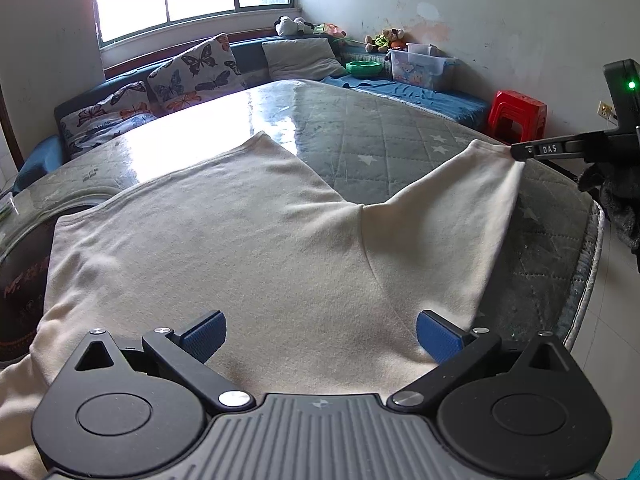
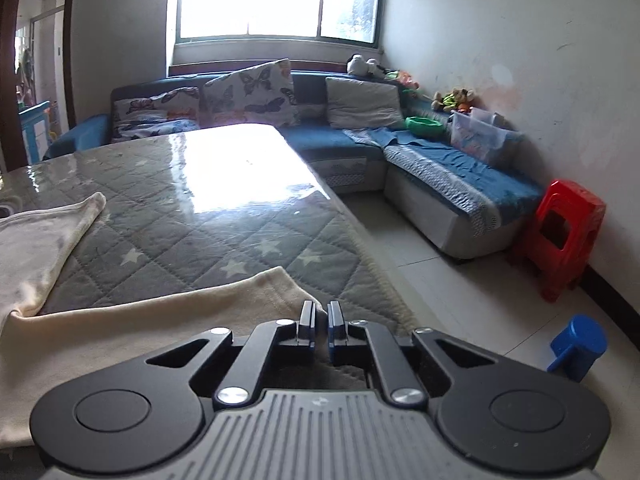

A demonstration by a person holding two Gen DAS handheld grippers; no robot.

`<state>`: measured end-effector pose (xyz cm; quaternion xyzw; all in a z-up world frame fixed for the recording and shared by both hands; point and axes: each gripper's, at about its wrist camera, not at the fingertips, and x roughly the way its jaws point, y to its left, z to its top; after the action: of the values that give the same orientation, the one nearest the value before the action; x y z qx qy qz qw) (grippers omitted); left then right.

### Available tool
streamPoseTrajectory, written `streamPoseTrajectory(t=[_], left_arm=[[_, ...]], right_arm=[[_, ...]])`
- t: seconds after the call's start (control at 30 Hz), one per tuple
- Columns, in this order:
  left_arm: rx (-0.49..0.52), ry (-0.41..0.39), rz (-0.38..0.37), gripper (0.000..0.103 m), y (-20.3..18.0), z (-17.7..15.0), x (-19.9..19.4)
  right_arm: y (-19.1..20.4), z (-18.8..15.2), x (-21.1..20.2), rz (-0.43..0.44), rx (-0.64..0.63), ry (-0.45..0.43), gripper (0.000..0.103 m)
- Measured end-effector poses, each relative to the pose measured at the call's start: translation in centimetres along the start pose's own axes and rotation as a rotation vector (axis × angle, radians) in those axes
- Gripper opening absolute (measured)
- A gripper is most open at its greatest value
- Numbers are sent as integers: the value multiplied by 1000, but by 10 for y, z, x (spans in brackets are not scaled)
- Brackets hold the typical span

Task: Fold clothes

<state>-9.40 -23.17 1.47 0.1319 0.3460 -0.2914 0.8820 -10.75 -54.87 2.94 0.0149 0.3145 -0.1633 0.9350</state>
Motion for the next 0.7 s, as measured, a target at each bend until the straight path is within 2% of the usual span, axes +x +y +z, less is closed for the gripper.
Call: streamPoseTrajectory(t=[0.13,0.2,0.33,0.4,0.47,0.63,0.7], left_arm=[[-6,-1,-4,103,1,-1,0],[-7,-3,-4,103,2,0,-1],[-18,-10,-8,103,4,0,-3],[-25,-9,-8,103,5,-1,-4],[-33,-14,-3,103,8,-3,-8],[-77,-39,24,103,28,-8,-24],[-107,-51,58,103,43,-11,-32]], right_arm=[[-5,-5,9,-12,16,36,6],[1,-2,3,-20,-20,16,7],[20,9,-12,64,-69,-30,11],[32,11,-11,132,-88,-20,17],[42,9,-4,167,-97,-4,18],[53,5,11,132,-106,50,18],[59,9,3,148,-124,34,19]])
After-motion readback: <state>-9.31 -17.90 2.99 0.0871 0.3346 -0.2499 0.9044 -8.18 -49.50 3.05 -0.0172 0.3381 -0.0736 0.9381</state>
